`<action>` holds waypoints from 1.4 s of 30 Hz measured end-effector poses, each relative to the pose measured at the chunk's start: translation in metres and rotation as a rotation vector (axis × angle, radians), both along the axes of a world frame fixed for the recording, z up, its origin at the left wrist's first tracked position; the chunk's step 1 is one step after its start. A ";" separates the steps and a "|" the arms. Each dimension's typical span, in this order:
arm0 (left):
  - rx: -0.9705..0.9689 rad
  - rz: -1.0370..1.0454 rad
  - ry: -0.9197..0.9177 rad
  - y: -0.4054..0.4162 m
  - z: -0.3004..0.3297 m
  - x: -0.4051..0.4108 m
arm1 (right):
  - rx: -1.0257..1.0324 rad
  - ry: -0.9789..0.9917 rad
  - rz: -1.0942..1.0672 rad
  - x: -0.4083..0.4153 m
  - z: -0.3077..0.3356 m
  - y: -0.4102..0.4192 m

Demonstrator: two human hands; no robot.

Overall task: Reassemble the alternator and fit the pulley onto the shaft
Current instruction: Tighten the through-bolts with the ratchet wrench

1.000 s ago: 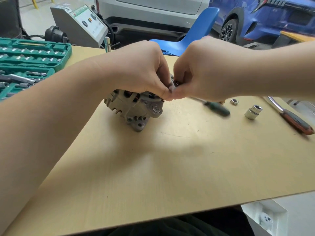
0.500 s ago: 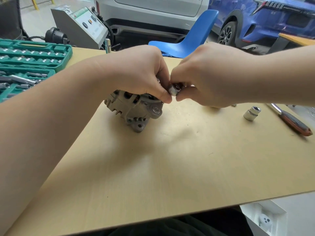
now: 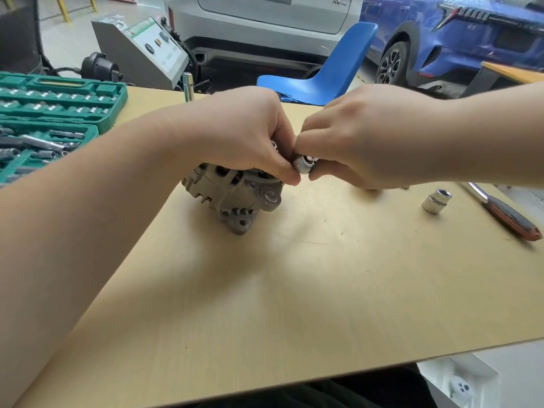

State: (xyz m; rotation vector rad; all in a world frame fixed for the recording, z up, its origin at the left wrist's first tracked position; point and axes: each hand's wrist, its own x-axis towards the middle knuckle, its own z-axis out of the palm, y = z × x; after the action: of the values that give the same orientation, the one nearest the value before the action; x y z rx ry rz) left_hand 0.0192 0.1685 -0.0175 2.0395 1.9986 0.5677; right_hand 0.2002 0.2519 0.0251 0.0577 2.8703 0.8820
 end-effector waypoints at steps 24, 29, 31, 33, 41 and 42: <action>0.055 -0.048 -0.039 0.003 -0.005 -0.007 | -0.371 0.249 -0.290 -0.003 -0.013 -0.001; 0.050 -0.033 -0.027 0.001 -0.005 -0.006 | -0.274 0.160 -0.045 0.001 -0.007 0.008; 0.062 -0.013 -0.004 0.001 -0.005 -0.004 | -0.570 0.301 -0.398 -0.007 -0.013 0.000; 0.050 -0.019 0.014 0.002 -0.006 -0.005 | -0.890 0.389 -0.694 -0.013 -0.016 -0.006; 0.051 -0.045 0.039 0.001 -0.004 -0.005 | -0.119 0.019 -0.032 -0.001 0.000 0.006; 0.064 -0.030 0.033 0.001 -0.005 -0.004 | -0.211 0.085 -0.127 -0.001 -0.002 0.002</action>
State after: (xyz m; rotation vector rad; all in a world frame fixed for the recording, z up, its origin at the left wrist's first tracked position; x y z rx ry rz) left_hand 0.0150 0.1696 -0.0226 2.1256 1.9898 0.6031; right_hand 0.1994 0.2535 0.0233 0.2584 2.9806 0.5638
